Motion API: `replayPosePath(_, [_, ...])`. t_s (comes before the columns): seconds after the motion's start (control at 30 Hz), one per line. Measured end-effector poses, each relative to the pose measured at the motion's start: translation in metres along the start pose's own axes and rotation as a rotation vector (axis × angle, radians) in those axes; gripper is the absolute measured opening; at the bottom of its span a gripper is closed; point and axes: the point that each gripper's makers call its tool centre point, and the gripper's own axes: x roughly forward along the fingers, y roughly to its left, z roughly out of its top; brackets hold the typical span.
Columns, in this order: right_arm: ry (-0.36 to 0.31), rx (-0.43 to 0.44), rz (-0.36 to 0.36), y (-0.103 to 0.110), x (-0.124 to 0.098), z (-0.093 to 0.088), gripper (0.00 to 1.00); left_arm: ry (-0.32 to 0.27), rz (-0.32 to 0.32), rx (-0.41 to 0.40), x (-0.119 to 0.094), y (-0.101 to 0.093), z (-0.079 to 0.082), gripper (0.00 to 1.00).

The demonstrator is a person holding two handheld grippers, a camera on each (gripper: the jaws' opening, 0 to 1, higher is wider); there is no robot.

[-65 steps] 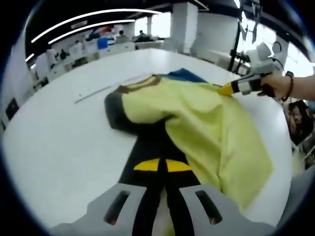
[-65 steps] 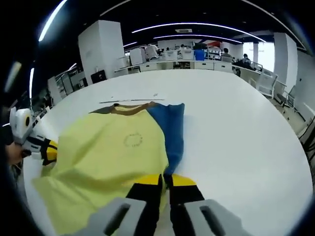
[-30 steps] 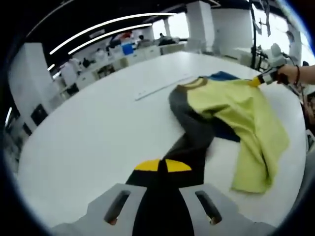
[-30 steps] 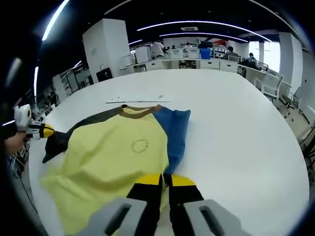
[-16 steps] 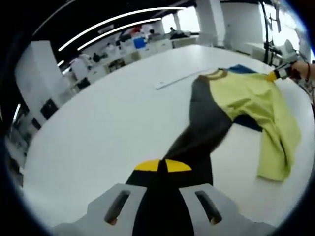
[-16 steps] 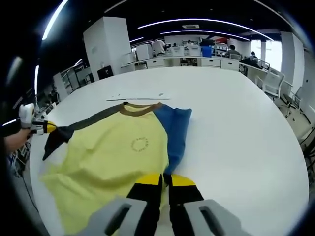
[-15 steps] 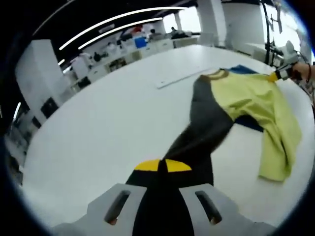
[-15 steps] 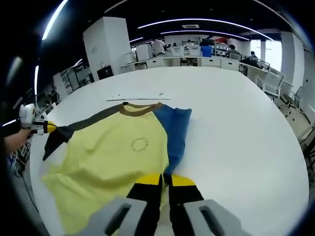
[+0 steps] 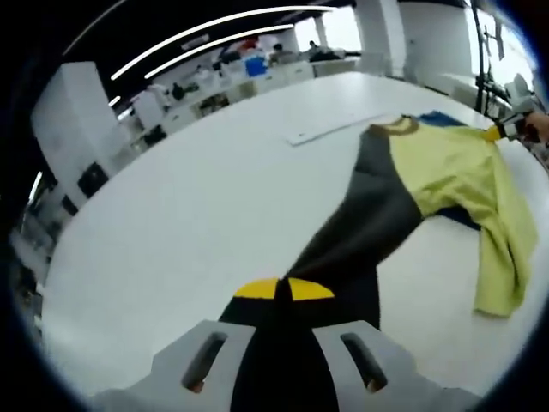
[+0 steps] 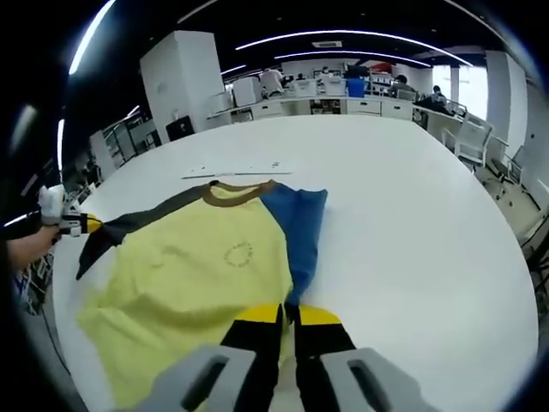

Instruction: Fold the garment on the visible template until the final outline fits inside the template.

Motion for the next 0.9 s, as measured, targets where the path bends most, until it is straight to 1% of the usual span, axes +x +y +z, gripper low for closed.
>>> replayPosePath(0.03, [0.0,0.002,-0.002,0.0,0.0,0.0,0.06,-0.001,0.0,0.006,-0.001,-0.001,0.001,0.0])
replayPosePath(0.1, [-0.007,0.023,-0.005,0.0,-0.002,0.002,0.17,-0.009,-0.006,0.008,-0.004,-0.005,0.002,0.06])
replayPosePath(0.17, [-0.017,0.035,-0.009,0.0,-0.006,0.004,0.2,-0.032,0.0,-0.004,-0.009,-0.009,0.007,0.11])
replayPosePath(0.23, [-0.034,0.033,-0.007,0.003,-0.011,0.008,0.25,-0.046,-0.031,-0.028,-0.013,-0.018,0.013,0.13])
replayPosePath(0.3, [-0.04,0.043,0.001,0.007,-0.015,0.01,0.3,-0.099,-0.063,-0.018,-0.021,-0.031,0.027,0.19])
replayPosePath(0.33, [-0.041,0.05,0.002,0.008,-0.017,0.01,0.33,-0.108,-0.079,-0.024,-0.023,-0.037,0.029,0.2])
replayPosePath(0.37, [-0.035,0.06,0.005,0.01,-0.019,0.009,0.35,-0.129,-0.111,-0.023,-0.027,-0.047,0.034,0.21])
replayPosePath(0.4, [-0.032,0.062,0.006,0.011,-0.02,0.008,0.37,-0.132,-0.12,-0.021,-0.029,-0.052,0.035,0.21])
replayPosePath(0.6, [-0.001,0.043,0.017,0.023,-0.029,-0.004,0.43,-0.178,-0.202,0.03,-0.043,-0.091,0.046,0.31])
replayPosePath(0.63, [-0.002,0.039,0.023,0.027,-0.031,-0.005,0.44,-0.181,-0.204,0.033,-0.043,-0.092,0.046,0.33])
replayPosePath(0.7, [-0.001,0.031,0.025,0.031,-0.035,-0.007,0.46,-0.203,-0.232,0.033,-0.048,-0.101,0.05,0.36])
replayPosePath(0.73, [0.0,0.027,0.024,0.032,-0.035,-0.008,0.46,-0.215,-0.25,0.03,-0.05,-0.108,0.051,0.38])
replayPosePath(0.83, [-0.011,0.02,0.022,0.031,-0.034,-0.008,0.47,-0.224,-0.273,0.042,-0.053,-0.121,0.052,0.44])
replayPosePath(0.9, [-0.021,0.027,0.027,0.029,-0.032,-0.006,0.45,-0.25,-0.311,0.037,-0.056,-0.133,0.056,0.49])
